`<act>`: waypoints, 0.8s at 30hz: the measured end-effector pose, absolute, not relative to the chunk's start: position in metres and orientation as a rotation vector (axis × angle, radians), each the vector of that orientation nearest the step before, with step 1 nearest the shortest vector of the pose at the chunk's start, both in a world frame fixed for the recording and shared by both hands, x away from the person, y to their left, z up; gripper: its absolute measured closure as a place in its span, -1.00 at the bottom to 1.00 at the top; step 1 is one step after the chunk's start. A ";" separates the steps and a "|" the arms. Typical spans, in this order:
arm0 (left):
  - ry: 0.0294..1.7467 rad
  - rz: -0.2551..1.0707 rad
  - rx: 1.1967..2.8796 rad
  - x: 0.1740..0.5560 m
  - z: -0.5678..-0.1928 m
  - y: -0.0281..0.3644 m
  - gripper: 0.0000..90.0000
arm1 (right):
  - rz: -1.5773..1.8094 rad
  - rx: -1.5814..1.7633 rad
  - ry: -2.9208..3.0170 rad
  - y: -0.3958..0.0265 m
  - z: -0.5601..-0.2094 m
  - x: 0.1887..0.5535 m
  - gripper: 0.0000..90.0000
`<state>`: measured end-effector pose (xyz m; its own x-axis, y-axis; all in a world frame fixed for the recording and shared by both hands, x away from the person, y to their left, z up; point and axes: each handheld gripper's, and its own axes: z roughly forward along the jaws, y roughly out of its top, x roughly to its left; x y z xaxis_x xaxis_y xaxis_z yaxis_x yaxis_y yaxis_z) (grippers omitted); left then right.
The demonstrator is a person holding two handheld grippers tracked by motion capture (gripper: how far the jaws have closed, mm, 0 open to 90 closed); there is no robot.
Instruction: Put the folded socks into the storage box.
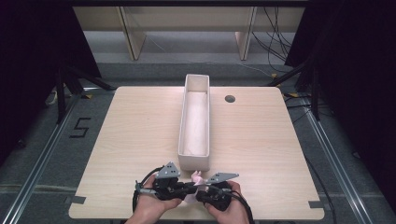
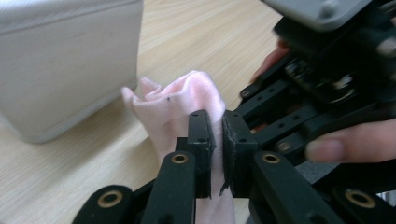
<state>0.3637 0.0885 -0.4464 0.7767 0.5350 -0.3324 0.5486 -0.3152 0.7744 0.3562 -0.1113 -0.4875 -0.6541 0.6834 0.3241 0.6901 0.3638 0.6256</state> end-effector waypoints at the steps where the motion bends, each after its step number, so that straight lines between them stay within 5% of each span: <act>1: 0.816 -0.007 1.982 0.363 -0.444 0.088 0.83 | -1.200 -1.300 -2.587 -0.111 -0.488 0.356 0.86; 24: 0.695 0.144 2.083 0.373 -0.423 0.109 0.86 | -1.484 -1.328 -2.511 -0.150 -0.456 0.342 0.62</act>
<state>0.3733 0.1086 -0.4226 0.8346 0.5281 -0.1565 0.4221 -0.4308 0.7976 0.3424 -0.1498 -0.4563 -0.6550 0.6780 0.3336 0.6193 0.2286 0.7512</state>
